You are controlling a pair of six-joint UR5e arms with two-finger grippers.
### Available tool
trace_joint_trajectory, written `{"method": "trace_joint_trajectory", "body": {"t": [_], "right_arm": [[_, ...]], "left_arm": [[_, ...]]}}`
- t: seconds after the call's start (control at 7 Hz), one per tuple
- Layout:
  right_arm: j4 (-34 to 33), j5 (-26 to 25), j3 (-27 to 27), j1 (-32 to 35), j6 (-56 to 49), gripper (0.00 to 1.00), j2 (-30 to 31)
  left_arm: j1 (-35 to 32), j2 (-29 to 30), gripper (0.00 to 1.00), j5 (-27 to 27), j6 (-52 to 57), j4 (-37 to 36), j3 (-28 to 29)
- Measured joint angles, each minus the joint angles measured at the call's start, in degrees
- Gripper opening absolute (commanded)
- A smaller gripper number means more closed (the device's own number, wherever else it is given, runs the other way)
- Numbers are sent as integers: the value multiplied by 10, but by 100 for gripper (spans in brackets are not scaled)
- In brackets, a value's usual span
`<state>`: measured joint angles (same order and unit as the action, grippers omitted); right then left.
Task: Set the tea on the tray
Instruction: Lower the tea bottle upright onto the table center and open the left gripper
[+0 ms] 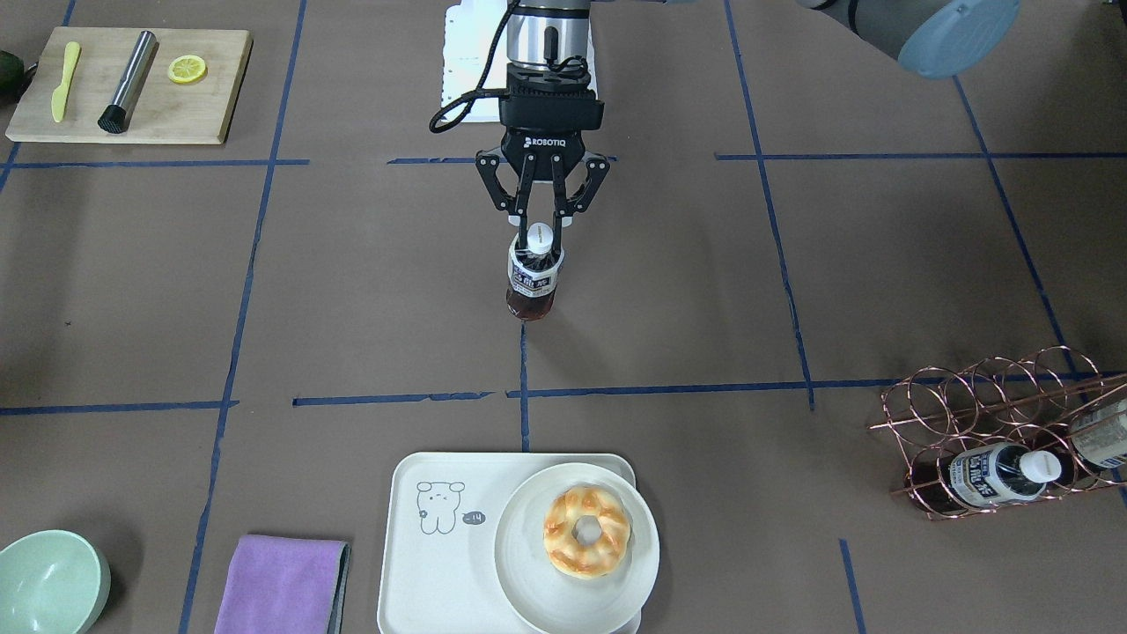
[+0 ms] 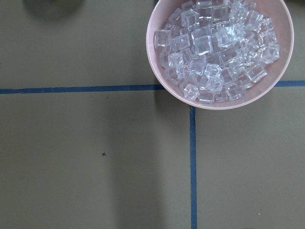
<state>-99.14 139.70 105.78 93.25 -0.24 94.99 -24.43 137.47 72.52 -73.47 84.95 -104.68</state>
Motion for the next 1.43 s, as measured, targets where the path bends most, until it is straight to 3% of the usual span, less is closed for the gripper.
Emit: {"method": "trace_joint_trajectory", "body": {"t": [0.43,0.57,0.71,0.86,1.43], "right_arm": [[0,0,0,0,1,100,-1],[0,0,0,0,1,100,-1],[0,0,0,0,1,100,-1],[0,0,0,0,1,100,-1],[0,0,1,0,1,100,-1]], "left_arm": [[10,0,1,0,-4,25,21],[11,-1,15,0,-5,32,25],[12,-3,75,-1,-5,35,26],[12,-3,100,-1,-6,36,26],[11,-9,100,0,-13,35,9]]}}
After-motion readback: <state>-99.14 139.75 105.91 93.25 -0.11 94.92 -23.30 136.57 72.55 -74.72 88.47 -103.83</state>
